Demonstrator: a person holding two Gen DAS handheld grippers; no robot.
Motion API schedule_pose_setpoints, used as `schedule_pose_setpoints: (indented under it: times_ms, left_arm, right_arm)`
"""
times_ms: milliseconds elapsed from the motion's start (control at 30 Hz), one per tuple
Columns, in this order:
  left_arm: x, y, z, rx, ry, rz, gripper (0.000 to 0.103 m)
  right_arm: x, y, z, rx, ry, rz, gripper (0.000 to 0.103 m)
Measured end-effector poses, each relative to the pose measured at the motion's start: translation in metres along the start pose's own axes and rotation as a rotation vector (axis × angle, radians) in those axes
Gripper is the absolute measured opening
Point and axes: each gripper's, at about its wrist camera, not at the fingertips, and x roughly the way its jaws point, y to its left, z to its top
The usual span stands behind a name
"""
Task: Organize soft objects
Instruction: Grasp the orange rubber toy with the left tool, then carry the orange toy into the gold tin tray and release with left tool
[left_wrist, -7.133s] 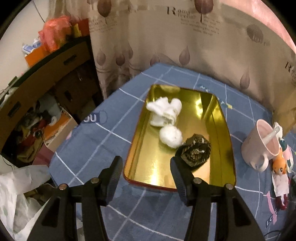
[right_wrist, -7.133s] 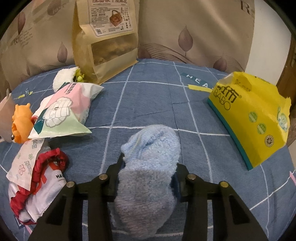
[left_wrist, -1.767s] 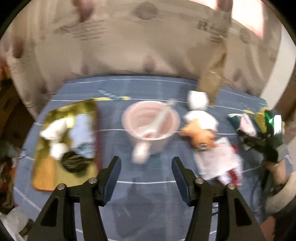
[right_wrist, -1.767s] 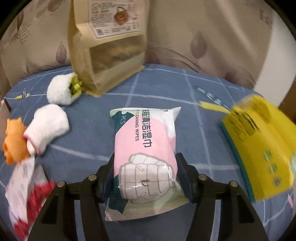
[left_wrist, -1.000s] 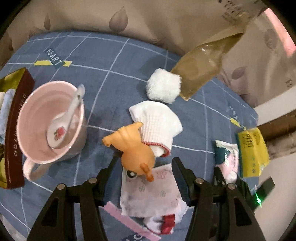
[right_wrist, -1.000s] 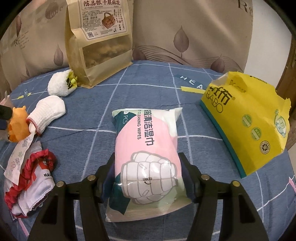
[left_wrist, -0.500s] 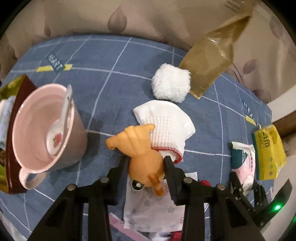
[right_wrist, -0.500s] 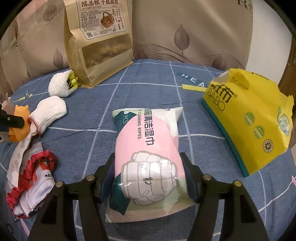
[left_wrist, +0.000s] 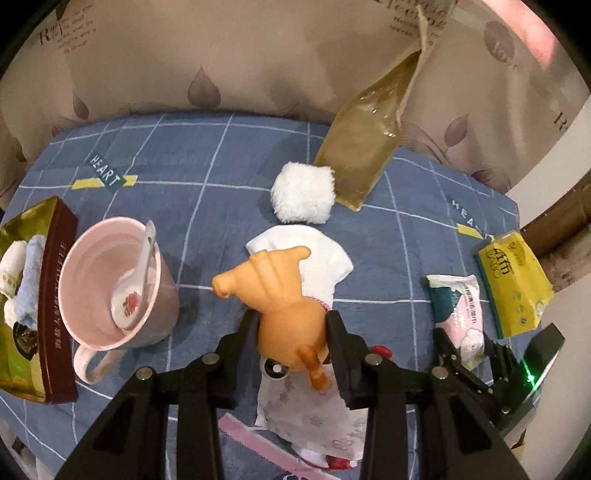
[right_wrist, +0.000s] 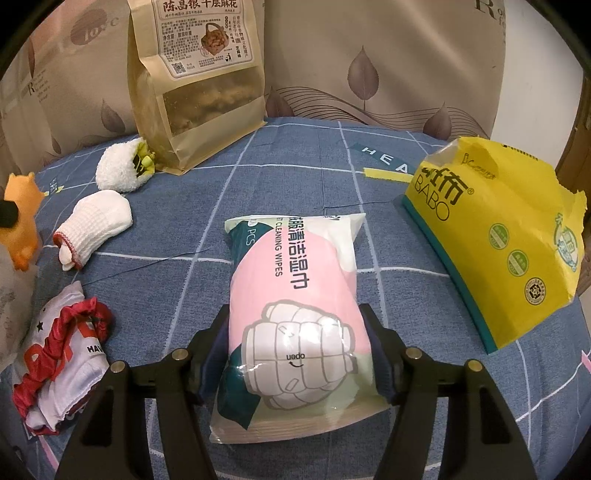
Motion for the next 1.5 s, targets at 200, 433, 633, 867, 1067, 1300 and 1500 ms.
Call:
schedule_pose_setpoints:
  times_ms: [200, 433, 633, 867, 1067, 1300, 1500]
  left_arm:
    - [-0.015, -0.007, 0.002, 0.016, -0.028, -0.045, 0.037]
    - [-0.034, -0.016, 0.005, 0.044, -0.068, -0.073, 0.037]
    - [-0.05, -0.012, 0.008, 0.057, -0.08, -0.072, 0.037]
    - [-0.076, 0.015, 0.012, 0.053, -0.11, -0.026, 0.037]
    - [-0.092, 0.051, 0.012, 0.031, -0.128, 0.041, 0.037]
    - [-0.102, 0.112, 0.01, -0.036, -0.138, 0.146, 0.037]
    - [-0.102, 0.169, 0.011, -0.112, -0.122, 0.233, 0.037]
  right_arm:
    - [0.0, 0.0, 0.0, 0.0, 0.0, 0.001, 0.064]
    - [0.0, 0.0, 0.0, 0.0, 0.0, 0.001, 0.064]
    - [0.0, 0.0, 0.0, 0.0, -0.001, 0.001, 0.064]
    - [0.0, 0.001, 0.0, -0.001, -0.001, 0.0, 0.064]
    - [0.0, 0.001, 0.0, -0.002, -0.001, 0.0, 0.064]
    - [0.001, 0.001, 0.0, -0.006, -0.001, -0.005, 0.064]
    - [0.0, 0.001, 0.0, -0.006, -0.002, -0.005, 0.064]
